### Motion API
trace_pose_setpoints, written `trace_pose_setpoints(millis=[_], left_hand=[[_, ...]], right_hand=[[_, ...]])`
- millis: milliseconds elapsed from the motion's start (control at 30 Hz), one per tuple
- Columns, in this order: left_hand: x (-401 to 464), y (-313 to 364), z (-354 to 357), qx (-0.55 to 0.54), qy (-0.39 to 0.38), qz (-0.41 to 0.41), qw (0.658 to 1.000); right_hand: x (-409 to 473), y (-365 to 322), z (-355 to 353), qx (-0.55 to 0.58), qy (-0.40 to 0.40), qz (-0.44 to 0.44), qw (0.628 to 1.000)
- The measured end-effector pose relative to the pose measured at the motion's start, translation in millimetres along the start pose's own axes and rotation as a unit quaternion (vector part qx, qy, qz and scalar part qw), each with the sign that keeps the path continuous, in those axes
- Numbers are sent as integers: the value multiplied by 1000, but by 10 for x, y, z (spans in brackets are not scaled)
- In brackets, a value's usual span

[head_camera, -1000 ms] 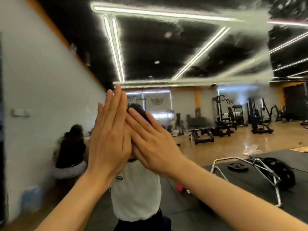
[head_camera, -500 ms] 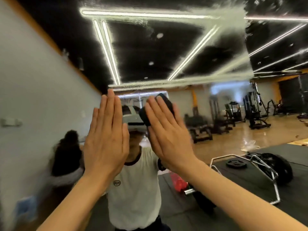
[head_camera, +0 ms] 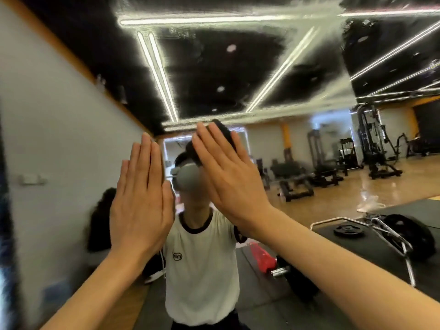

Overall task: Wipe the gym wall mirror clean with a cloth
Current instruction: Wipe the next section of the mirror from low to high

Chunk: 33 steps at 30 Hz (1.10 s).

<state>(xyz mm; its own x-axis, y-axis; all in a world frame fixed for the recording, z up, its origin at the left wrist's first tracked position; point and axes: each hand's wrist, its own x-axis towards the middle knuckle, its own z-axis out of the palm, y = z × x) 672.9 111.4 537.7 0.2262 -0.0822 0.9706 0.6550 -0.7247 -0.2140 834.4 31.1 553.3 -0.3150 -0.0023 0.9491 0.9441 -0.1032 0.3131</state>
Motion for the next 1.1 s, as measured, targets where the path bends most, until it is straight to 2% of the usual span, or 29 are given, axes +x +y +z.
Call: trace_pose_setpoints(millis=[67, 100, 133, 233, 300, 333, 367, 433, 500, 567, 633, 667, 800, 867, 933, 967, 1033, 1100], left_hand=[[10, 1, -10, 0, -2, -2, 1000], [8, 4, -13, -3, -1, -2, 1000], [8, 4, -19, -8, 3, -3, 1000], [19, 36, -41, -15, 1, -2, 1000], [62, 155, -6, -11, -3, 9, 1000], [99, 251, 37, -12, -4, 15, 1000], [144, 371, 101, -17, -1, 19, 1000], [241, 649, 246, -37, 18, 20, 999], [322, 876, 351, -77, 45, 6, 996], [345, 953, 418, -83, 58, -2, 995], [321, 928, 453, -45, 59, 7, 997], [315, 913, 452, -28, 57, 11, 998], [316, 933, 445, 5, 48, 11, 999], [315, 941, 443, 7, 42, 9, 999], [320, 942, 432, 4, 37, 3, 999], [321, 946, 423, 3, 33, 2, 999], [322, 954, 408, 0, 32, 3, 999], [327, 957, 394, 0, 26, -1, 1000]], right_hand=[[55, 220, -51, -22, -52, -115, 992], [43, 408, -118, -21, -57, -127, 990], [7, 608, -201, -12, -58, -102, 993], [-254, 1192, -452, -26, 0, 112, 993], [-325, 1299, -518, -45, 59, 263, 962], [-272, 1215, -484, -55, 82, 314, 944], [-162, 1074, -427, -58, 98, 329, 938], [116, 730, -267, -20, 98, 258, 961], [304, 451, -132, 42, 39, 111, 992], [340, 534, -137, 45, -20, -6, 999], [294, 864, -259, 13, -42, -42, 998], [250, 1054, -344, 10, -40, -15, 999], [-41, 1796, -649, -29, 14, 192, 981], [-67, 1787, -631, -33, 52, 287, 956], [71, 1394, -486, -23, 88, 315, 945], [122, 1122, -377, -13, 87, 276, 957], [125, 655, -164, 2, 33, 110, 993], [96, 635, -153, -12, -25, -19, 999]])
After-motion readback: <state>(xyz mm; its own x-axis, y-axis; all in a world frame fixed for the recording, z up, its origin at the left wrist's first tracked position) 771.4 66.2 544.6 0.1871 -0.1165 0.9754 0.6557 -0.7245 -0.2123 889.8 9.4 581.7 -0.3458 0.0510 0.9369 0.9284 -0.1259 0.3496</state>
